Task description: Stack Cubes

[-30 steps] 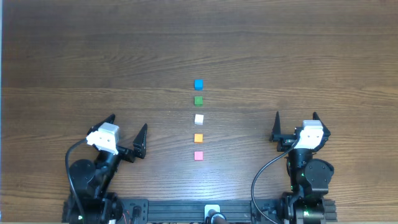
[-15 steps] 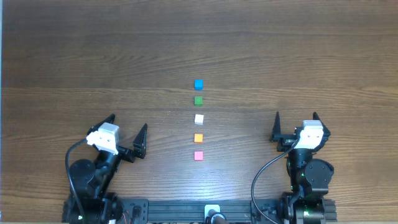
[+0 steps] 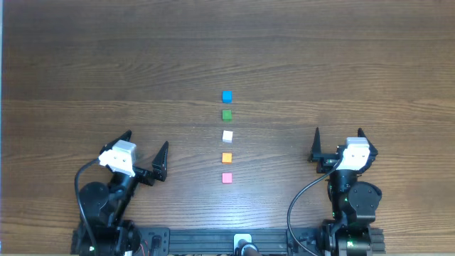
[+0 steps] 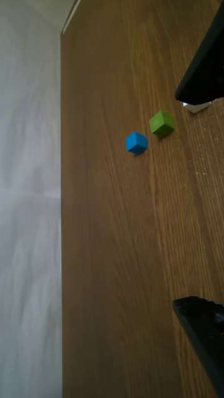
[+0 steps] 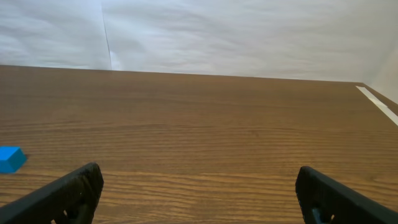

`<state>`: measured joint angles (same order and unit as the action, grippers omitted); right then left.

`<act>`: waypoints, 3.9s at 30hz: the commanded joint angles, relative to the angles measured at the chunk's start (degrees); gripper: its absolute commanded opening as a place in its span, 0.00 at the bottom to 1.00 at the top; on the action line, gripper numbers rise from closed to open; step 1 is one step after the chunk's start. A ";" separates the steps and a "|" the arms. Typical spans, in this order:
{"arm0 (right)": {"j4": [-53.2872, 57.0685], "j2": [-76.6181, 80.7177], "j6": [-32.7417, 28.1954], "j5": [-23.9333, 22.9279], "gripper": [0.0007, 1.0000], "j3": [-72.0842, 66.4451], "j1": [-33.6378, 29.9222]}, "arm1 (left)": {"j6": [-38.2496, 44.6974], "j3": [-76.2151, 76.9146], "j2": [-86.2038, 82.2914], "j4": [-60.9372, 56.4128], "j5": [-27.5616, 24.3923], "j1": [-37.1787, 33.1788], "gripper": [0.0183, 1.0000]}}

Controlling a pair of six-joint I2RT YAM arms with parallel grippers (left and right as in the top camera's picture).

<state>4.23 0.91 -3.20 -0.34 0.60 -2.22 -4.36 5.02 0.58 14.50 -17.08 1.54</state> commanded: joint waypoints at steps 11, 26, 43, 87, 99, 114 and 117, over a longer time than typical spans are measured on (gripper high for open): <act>0.09 -0.52 0.17 -0.57 0.99 -0.28 -0.37 | -0.61 -0.33 -0.20 0.00 0.42 -0.26 1.00; 0.09 -0.52 0.17 -0.57 0.99 -0.28 -0.37 | -0.61 -0.33 -0.20 0.00 0.42 -0.26 1.00; 0.09 -0.52 0.17 -0.57 0.99 -0.28 -0.37 | -0.61 -0.33 -0.20 0.02 0.42 -0.26 1.00; 0.09 -0.52 0.17 -0.57 0.99 -0.28 -0.37 | -39.10 70.03 69.61 59.91 1.77 30.75 1.00; 0.09 -0.52 0.17 -0.57 0.99 -0.28 -0.37 | -49.13 62.31 85.85 46.99 9.90 46.40 1.00; 0.09 -0.52 0.17 -0.57 0.99 -0.28 -0.37 | -56.52 62.31 101.42 40.74 8.15 50.47 0.99; 0.09 -0.52 0.17 -0.57 0.99 -0.28 -0.37 | -56.52 62.31 102.47 39.47 8.20 51.21 0.98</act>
<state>4.16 0.91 -3.22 -0.54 0.58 -2.28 -59.46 67.64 101.89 54.54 -8.95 52.03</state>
